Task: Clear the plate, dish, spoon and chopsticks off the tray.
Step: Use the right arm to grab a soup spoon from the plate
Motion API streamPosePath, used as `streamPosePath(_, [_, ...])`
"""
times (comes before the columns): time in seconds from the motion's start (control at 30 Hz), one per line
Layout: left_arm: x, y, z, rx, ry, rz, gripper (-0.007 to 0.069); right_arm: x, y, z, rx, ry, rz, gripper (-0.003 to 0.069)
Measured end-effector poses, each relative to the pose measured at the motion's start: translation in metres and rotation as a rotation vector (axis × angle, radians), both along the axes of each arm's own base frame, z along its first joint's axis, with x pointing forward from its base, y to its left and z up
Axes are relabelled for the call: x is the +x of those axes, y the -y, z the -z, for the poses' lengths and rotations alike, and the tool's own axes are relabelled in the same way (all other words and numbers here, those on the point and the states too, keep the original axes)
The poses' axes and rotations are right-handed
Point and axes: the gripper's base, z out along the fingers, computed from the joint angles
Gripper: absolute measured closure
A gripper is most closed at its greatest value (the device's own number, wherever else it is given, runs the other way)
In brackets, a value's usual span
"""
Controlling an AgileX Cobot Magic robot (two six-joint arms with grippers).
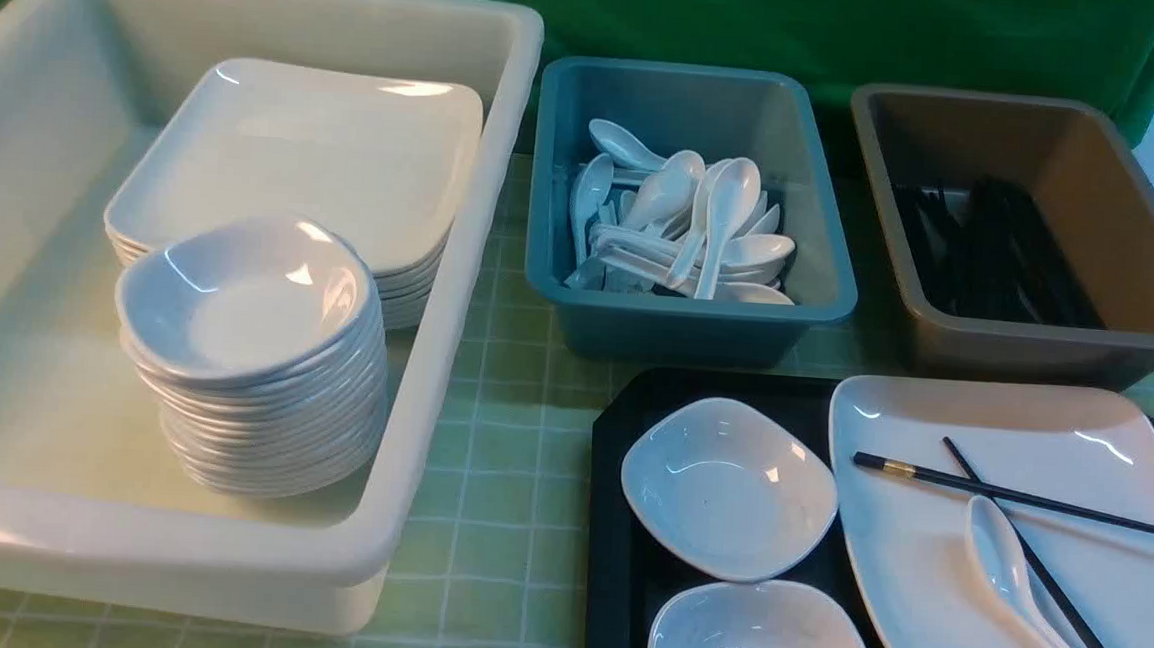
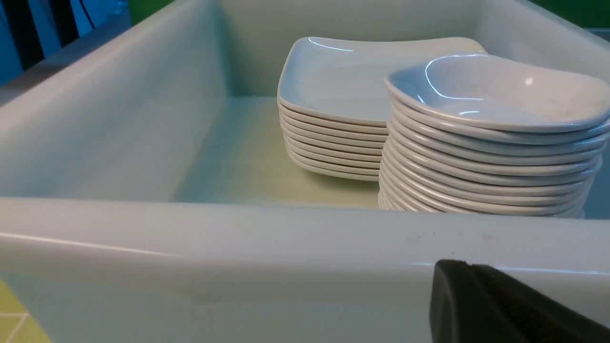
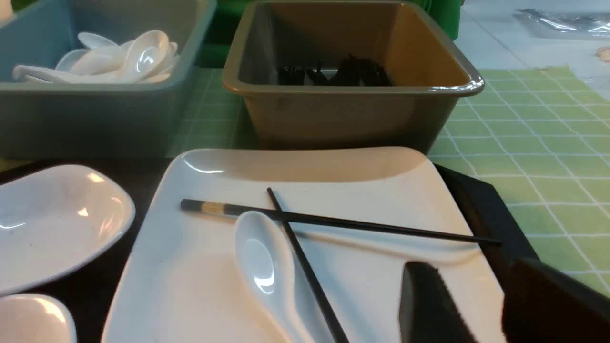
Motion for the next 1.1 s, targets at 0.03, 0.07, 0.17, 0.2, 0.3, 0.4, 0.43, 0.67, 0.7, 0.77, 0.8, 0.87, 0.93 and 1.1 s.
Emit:
streamPosePath(0.03, [0.000, 0.000, 0.000, 0.000, 0.000, 0.000, 0.0629, 0.000, 0.000, 0.000, 0.000, 0.000, 0.000, 0.0417])
streamPosePath(0.07, [0.000, 0.000, 0.000, 0.000, 0.000, 0.000, 0.0629, 0.000, 0.000, 0.000, 0.000, 0.000, 0.000, 0.0417])
streamPosePath(0.17, [0.000, 0.000, 0.000, 0.000, 0.000, 0.000, 0.0629, 0.000, 0.000, 0.000, 0.000, 0.000, 0.000, 0.0417])
streamPosePath(0.2, [0.000, 0.000, 0.000, 0.000, 0.000, 0.000, 0.0629, 0.000, 0.000, 0.000, 0.000, 0.000, 0.000, 0.0417])
streamPosePath(0.3, [0.000, 0.000, 0.000, 0.000, 0.000, 0.000, 0.0629, 0.000, 0.000, 0.000, 0.000, 0.000, 0.000, 0.0417])
streamPosePath(0.4, [0.000, 0.000, 0.000, 0.000, 0.000, 0.000, 0.0629, 0.000, 0.000, 0.000, 0.000, 0.000, 0.000, 0.0417])
streamPosePath(0.43, [0.000, 0.000, 0.000, 0.000, 0.000, 0.000, 0.0629, 0.000, 0.000, 0.000, 0.000, 0.000, 0.000, 0.0417])
streamPosePath(0.67, [0.000, 0.000, -0.001, -0.011, 0.011, 0.001, 0.0629, 0.000, 0.000, 0.000, 0.000, 0.000, 0.000, 0.0417])
streamPosePath(0.7, [0.000, 0.000, -0.003, -0.032, 0.031, 0.003, 0.0629, 0.000, 0.000, 0.000, 0.000, 0.000, 0.000, 0.0417])
streamPosePath(0.77, [0.000, 0.001, -0.010, -0.119, 0.112, 0.004, 0.0629, 0.000, 0.000, 0.000, 0.000, 0.000, 0.000, 0.0417])
streamPosePath(0.8, [0.000, 0.000, -0.014, -0.174, 0.154, 0.003, 0.0629, 0.000, 0.000, 0.000, 0.000, 0.000, 0.000, 0.0417])
streamPosePath(0.87, [-0.001, -0.002, -0.023, -0.316, 0.260, -0.007, 0.0629, 0.000, 0.000, 0.000, 0.000, 0.002, 0.000, 0.0417])
streamPosePath(0.93, [-0.003, -0.005, -0.031, -0.421, 0.355, -0.021, 0.0629, 0.000, 0.000, 0.000, 0.000, 0.004, 0.000, 0.0417])
streamPosePath(1.1, [-0.010, -0.012, -0.048, -0.559, 0.581, -0.033, 0.0629, 0.001, 0.000, -0.009, 0.154, 0.094, 0.012, 0.0417])
